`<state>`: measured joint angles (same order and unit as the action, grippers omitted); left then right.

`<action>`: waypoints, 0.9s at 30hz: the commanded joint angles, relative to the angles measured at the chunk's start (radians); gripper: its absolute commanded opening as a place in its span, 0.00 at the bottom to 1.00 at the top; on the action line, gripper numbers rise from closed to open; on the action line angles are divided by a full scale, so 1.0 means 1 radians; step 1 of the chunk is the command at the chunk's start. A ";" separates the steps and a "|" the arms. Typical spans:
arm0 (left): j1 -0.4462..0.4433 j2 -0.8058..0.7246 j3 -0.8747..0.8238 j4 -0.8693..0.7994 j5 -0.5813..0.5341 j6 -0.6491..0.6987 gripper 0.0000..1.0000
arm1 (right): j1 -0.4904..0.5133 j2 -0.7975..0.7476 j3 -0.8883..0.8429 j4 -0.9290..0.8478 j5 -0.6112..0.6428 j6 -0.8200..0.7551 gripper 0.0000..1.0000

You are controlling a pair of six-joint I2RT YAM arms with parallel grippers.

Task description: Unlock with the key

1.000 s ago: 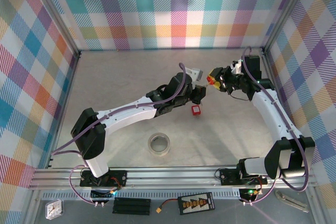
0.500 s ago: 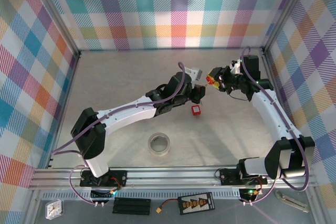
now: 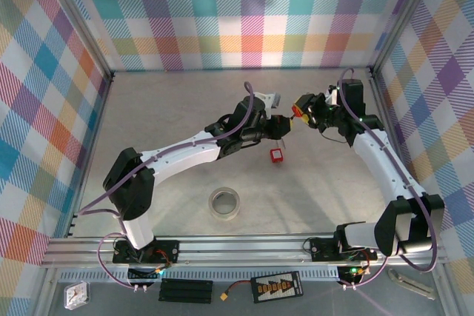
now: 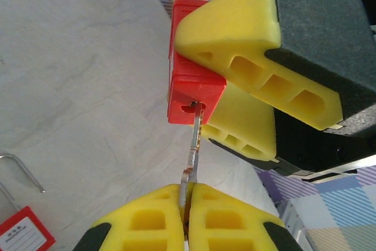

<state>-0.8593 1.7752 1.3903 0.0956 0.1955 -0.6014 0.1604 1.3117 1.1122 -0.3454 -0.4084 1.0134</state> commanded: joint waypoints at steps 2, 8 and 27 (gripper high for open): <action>0.030 0.030 0.019 0.206 0.030 -0.087 0.00 | 0.063 -0.035 -0.027 -0.010 -0.108 0.037 0.01; 0.061 0.036 0.008 0.245 0.061 -0.107 0.00 | 0.071 -0.038 -0.039 -0.034 -0.115 0.018 0.01; 0.137 0.063 0.092 0.069 0.184 0.009 0.00 | 0.071 -0.032 -0.084 -0.012 -0.160 0.036 0.01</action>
<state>-0.7631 1.8496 1.4540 0.0536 0.4789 -0.6052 0.1692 1.3060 1.0550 -0.2756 -0.3759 1.0363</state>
